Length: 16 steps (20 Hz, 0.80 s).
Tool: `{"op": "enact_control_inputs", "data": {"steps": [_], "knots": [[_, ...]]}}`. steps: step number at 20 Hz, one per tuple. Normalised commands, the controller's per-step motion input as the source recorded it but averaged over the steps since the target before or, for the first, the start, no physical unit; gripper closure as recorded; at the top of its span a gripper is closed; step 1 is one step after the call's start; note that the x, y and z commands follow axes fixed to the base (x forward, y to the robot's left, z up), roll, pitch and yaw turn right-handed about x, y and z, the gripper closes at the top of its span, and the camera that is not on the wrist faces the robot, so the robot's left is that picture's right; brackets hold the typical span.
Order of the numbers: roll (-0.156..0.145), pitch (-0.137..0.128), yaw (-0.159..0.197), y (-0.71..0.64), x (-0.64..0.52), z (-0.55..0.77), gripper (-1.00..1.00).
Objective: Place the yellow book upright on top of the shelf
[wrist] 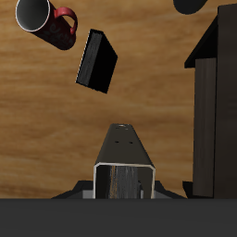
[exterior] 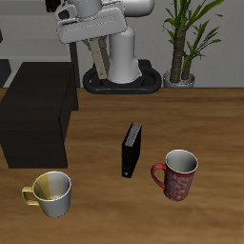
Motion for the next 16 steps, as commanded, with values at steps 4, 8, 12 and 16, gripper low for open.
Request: {"op": "enact_control_inputs", "data": {"steps": [4, 8, 12, 16], "knots": [[-0.061, -0.012, 0.01, -0.6, 0.08, 0.18, 1.0], [-0.037, -0.026, 0.017, -0.43, 0.0, 0.18, 1.0], [-0.045, -0.056, 0.011, -0.47, -0.06, 0.21, 1.0], [-0.059, -0.046, -0.017, -0.54, -0.02, 0.15, 1.0]]}}
